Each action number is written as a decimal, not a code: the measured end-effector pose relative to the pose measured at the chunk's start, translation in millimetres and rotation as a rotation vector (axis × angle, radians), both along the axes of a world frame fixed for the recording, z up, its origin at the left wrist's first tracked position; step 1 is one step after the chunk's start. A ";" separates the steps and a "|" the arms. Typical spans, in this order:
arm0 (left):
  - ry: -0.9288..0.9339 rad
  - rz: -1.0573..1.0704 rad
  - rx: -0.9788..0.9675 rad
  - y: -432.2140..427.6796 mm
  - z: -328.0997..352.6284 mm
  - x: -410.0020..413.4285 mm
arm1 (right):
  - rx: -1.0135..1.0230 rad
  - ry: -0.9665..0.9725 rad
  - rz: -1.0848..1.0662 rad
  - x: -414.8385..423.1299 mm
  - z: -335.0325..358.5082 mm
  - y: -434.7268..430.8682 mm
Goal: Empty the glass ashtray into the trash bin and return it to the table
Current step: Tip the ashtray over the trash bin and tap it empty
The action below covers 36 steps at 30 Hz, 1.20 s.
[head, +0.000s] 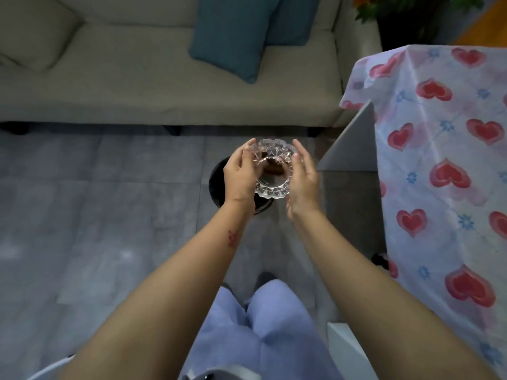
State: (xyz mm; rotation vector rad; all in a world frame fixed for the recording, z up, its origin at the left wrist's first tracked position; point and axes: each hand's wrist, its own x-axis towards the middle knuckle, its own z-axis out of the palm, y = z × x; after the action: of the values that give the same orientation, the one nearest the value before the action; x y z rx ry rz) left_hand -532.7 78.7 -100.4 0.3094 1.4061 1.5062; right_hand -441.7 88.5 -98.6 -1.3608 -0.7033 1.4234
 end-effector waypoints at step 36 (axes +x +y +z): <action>0.963 -0.181 -0.340 25.5 -462.2 -136.3 | 0.046 -0.377 0.118 -51.5 -432.8 68.7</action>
State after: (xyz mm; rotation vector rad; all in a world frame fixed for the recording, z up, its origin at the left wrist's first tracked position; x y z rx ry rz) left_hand -669.0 104.3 -562.6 1.0019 2.2621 0.9408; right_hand -493.2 157.1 -531.4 -1.5920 -1.0696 1.2423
